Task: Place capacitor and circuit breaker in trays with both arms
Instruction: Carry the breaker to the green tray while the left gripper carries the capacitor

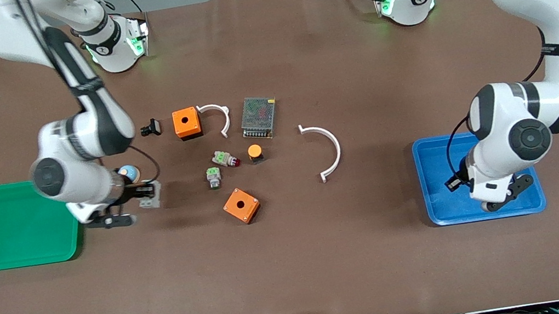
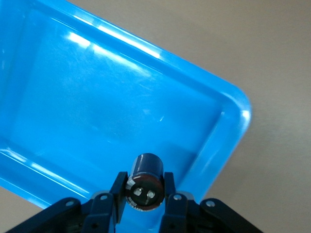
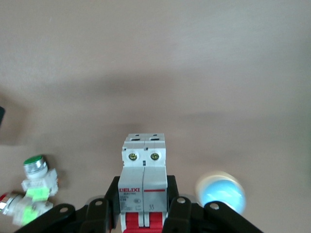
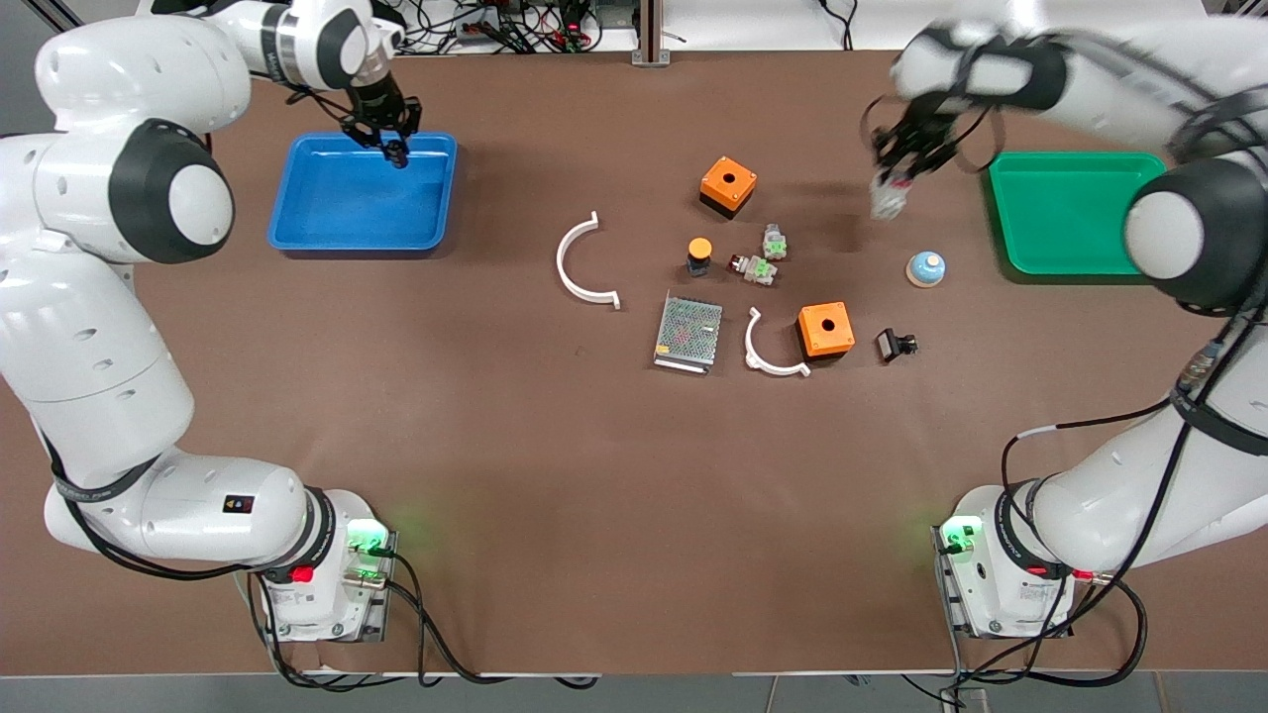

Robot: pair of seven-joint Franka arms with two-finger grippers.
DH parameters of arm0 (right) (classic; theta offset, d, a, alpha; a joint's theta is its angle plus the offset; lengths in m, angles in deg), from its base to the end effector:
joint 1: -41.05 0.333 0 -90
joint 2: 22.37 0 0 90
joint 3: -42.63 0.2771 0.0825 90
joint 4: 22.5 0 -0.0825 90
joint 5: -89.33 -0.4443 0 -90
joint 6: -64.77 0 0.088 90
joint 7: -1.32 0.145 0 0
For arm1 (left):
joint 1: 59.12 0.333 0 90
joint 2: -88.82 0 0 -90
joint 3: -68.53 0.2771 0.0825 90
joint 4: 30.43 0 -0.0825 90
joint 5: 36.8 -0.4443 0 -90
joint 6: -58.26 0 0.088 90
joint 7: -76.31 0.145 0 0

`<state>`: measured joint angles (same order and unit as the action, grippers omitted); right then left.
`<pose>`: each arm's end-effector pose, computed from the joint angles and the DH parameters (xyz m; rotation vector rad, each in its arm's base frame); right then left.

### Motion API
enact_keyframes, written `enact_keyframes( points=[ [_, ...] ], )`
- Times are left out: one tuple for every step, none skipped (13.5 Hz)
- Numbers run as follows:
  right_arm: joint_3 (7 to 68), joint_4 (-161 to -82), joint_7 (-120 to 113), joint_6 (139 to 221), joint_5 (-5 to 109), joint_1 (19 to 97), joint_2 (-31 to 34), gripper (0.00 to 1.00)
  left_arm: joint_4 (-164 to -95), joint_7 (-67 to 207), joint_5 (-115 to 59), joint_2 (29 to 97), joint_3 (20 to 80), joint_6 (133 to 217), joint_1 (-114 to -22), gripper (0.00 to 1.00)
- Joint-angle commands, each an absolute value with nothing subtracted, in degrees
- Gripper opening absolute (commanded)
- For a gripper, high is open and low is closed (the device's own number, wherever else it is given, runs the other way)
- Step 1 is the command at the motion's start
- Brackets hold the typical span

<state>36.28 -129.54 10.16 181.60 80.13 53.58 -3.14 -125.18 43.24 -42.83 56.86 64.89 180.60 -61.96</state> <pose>0.6348 0.0828 0.2154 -3.0458 0.1943 0.2646 0.6958 -0.0697 0.1745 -3.0006 -0.6282 0.0801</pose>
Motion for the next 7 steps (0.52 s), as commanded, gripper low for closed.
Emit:
enact_keyframes(
  points=[
    [36.83, -118.95, 5.73, 167.73, 85.17, 44.95, -3.91, 0.19, -128.86, 50.79, -44.01, 60.08, 64.31, 180.16, -58.17, 0.01],
    [36.83, -117.35, 3.36, 166.73, 87.55, 42.48, -3.91, 0.19, -129.83, 54.04, -43.92, 60.86, 64.23, 180.16, -56.76, 0.01],
    [36.83, -117.08, 0.03, 166.98, 89.75, 39.59, -3.91, 0.19, -130.18, 57.12, -43.92, 61.05, 64.22, 180.16, -55.79, 0.01],
    [36.83, -116.81, -4.00, 167.25, 90.29, 35.99, -3.73, 0.19, -130.19, 59.41, -43.92, 60.96, 64.22, 180.16, -54.74, 0.01],
    [36.83, -116.11, -7.52, 167.42, 90.30, 33.43, -2.60, 0.19, -130.19, 61.09, -43.92, 60.61, 64.22, 180.25, -54.03, 0.01],
    [36.83, -115.85, -10.43, 168.38, 90.38, 30.97, -1.46, 0.19, -130.19, 62.59, -43.92, 60.35, 64.22, 180.51, -53.76, 0.01],
    [36.83, -115.93, -12.90, 170.31, 90.47, 29.12, -0.06, 0.19, -130.27, 65.38, -43.92, 59.74, 64.22, 180.69, -52.11, 0.01]
  ],
)
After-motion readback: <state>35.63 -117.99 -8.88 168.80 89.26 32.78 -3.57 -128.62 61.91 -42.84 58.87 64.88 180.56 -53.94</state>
